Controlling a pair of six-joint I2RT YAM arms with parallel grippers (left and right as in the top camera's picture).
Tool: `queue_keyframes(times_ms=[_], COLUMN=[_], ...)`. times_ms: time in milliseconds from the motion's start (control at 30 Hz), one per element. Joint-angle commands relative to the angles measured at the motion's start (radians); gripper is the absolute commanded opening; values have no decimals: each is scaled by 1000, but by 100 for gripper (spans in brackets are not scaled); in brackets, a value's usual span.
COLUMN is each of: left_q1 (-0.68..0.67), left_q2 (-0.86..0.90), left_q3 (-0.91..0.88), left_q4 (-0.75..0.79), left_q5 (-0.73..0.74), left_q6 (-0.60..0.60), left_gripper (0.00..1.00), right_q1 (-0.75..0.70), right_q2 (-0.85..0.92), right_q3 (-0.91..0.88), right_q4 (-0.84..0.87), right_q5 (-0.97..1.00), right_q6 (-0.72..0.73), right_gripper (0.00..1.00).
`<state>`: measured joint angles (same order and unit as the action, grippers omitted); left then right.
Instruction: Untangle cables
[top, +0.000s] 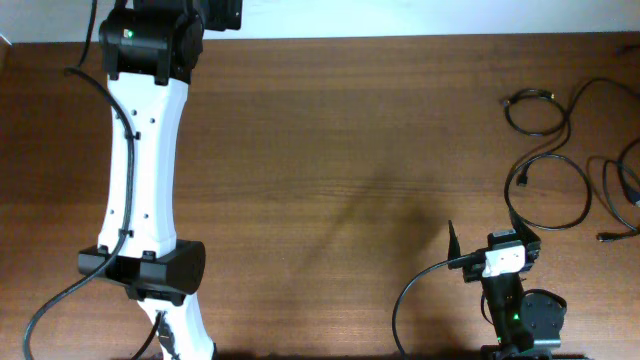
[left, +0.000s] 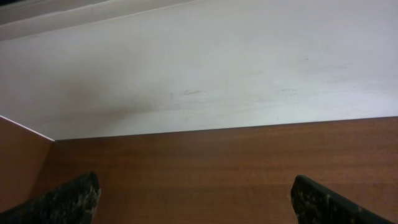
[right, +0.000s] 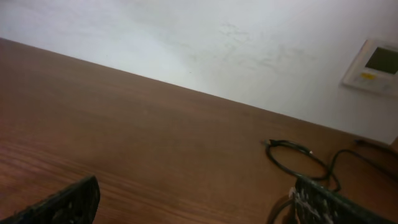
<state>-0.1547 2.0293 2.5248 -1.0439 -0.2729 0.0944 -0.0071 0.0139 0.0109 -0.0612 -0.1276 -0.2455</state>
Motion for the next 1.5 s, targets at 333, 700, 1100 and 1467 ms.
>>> queue_keyframes(times_ms=[333,700,1100,1467], left_q1=[7,13,14,17], left_q2=[5,-194,-1127,-1632], left_q3=[14,-100,-1461,-2344], left_q4=[1,-5,748,1501], left_q5=[3,-2,75,172], left_q6=[12,1,0,0], left_gripper=[99,99,99,99], right_q1=[0,0,0,0], right_q2=[-10,-10,-10,-10], right_q3=[-5,-5,-5,-5], right_q4=[-7,-7,-7,-7], right_q5=[-2,-2,-2,-2], right_q6=[-56,-56,-56,-56], right_gripper=[99,99,99,99])
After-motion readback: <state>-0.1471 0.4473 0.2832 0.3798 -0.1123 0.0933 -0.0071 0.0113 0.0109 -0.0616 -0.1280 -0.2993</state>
